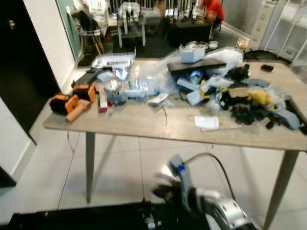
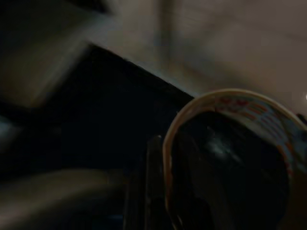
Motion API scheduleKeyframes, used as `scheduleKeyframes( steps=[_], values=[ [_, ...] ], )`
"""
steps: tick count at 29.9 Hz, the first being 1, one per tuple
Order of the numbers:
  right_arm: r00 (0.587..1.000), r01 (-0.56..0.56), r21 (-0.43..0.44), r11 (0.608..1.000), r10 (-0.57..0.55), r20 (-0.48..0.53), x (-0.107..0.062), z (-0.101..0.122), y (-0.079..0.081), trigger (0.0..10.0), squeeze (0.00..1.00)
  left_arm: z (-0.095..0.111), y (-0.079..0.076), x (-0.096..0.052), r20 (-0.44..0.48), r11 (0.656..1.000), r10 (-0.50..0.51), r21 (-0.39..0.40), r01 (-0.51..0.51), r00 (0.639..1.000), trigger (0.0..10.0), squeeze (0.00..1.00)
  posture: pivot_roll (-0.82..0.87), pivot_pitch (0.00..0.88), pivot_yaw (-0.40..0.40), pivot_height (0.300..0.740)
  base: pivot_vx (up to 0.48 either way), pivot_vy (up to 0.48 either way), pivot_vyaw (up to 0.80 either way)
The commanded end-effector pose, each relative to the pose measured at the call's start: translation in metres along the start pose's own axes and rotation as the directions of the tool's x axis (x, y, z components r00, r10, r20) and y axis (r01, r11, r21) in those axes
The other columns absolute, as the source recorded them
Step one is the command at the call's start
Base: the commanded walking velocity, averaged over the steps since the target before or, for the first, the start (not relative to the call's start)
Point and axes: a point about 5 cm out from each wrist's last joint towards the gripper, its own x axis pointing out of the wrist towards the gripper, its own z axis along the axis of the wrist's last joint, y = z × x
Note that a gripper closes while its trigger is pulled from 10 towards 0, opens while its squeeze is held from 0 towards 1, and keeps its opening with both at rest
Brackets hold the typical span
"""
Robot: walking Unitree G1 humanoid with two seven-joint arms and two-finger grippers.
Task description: Picking trash to rubbish bin
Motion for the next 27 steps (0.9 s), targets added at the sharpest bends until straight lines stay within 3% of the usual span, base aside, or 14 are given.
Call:
scheduleKeyframes(
  steps=[1,2,4,6,7,8,9,12,13,14,15,18,20,27],
  values=[
    [0.984,0.143,0.045,0.989,-0.137,-0.111,-0.001,-0.033,-0.010,10.0,0.00,0.014,0.001,0.000,0.063,1.000,-0.009,-0.010,0.009,0.998,10.0,0.00,-0.13,0.145,0.040,0.740,-0.289,0.000,0.00],
    [0.984,0.143,0.045,0.989,-0.137,-0.111,-0.001,-0.033,-0.010,10.0,0.00,0.014,0.001,0.000,0.063,1.000,-0.009,-0.010,0.009,0.998,10.0,0.00,-0.13,0.145,0.040,0.740,-0.289,0.000,0.00],
    [0.928,0.330,0.086,0.940,-0.307,-0.213,-0.014,-0.062,-0.028,10.0,0.00,0.014,0.002,0.000,0.067,1.000,0.001,-0.017,0.000,0.998,10.0,0.00,-0.13,0.145,0.038,0.740,0.000,0.000,0.00],
    [0.928,0.330,0.086,0.940,-0.307,-0.213,-0.014,-0.062,-0.028,10.0,0.00,0.014,0.002,0.000,0.067,1.000,0.001,-0.017,0.000,0.998,10.0,0.00,-0.13,0.145,0.038,0.740,0.000,0.000,0.00],
    [0.892,0.406,0.107,0.908,-0.368,-0.263,-0.022,-0.078,-0.035,10.0,0.00,0.014,0.002,0.000,0.068,1.000,0.002,-0.016,0.000,0.998,10.0,0.00,-0.13,0.147,0.037,0.740,0.000,0.000,0.00],
    [0.892,0.406,0.107,0.908,-0.368,-0.263,-0.022,-0.078,-0.035,10.0,0.00,0.014,0.002,0.000,0.068,1.000,0.002,-0.016,0.000,0.998,10.0,0.00,-0.13,0.147,0.037,0.740,0.000,0.000,0.00],
    [0.848,0.486,0.136,0.863,-0.428,-0.312,-0.033,-0.096,-0.040,10.0,0.00,0.014,0.001,0.000,0.068,1.000,0.001,-0.015,0.000,0.998,10.0,0.00,-0.13,0.148,0.037,0.740,0.000,0.000,-0.73],
    [0.809,0.547,0.167,0.820,-0.468,-0.354,-0.043,-0.112,-0.042,10.0,0.00,0.014,0.000,0.001,0.067,1.000,-0.001,-0.013,0.002,0.998,10.0,0.00,-0.13,0.148,0.036,0.740,0.000,0.000,-0.73],
    [0.771,0.602,0.192,0.775,-0.502,-0.393,-0.052,-0.128,-0.043,10.0,0.00,0.014,-0.001,0.001,0.067,1.000,-0.002,-0.012,0.003,0.998,10.0,0.00,-0.13,0.149,0.035,0.740,0.000,0.000,-0.74],
    [0.735,0.648,0.210,0.732,-0.527,-0.427,-0.060,-0.143,-0.041,10.0,0.00,0.014,-0.001,0.001,0.065,1.000,-0.004,-0.009,0.004,0.998,10.0,0.00,-0.13,0.150,0.034,0.740,0.000,0.000,-0.75],
    [0.735,0.648,0.210,0.732,-0.527,-0.427,-0.060,-0.143,-0.041,10.0,0.00,0.014,-0.001,0.001,0.065,1.000,-0.004,-0.009,0.004,0.998,10.0,0.00,-0.13,0.150,0.034,0.740,0.000,0.000,-0.75],
    [0.652,0.734,0.242,0.634,-0.559,-0.513,-0.078,-0.176,-0.032,10.0,0.00,0.013,-0.002,0.001,0.061,1.000,-0.007,-0.003,0.007,0.998,10.0,0.00,-0.13,0.149,0.031,0.740,0.000,0.000,-0.75],
    [0.618,0.763,0.248,0.597,-0.560,-0.551,-0.084,-0.188,-0.027,10.0,0.00,0.013,-0.002,0.001,0.060,1.000,-0.007,-0.002,0.007,0.998,10.0,0.00,-0.13,0.148,0.030,0.740,0.000,0.000,-0.75],
    [0.583,0.793,0.251,0.555,-0.574,-0.575,-0.090,-0.197,-0.024,10.0,0.00,0.011,0.000,0.000,0.055,1.000,-0.009,0.003,0.009,0.998,10.0,0.00,-0.13,0.145,0.031,0.740,0.000,0.000,-0.75]
  ],
)
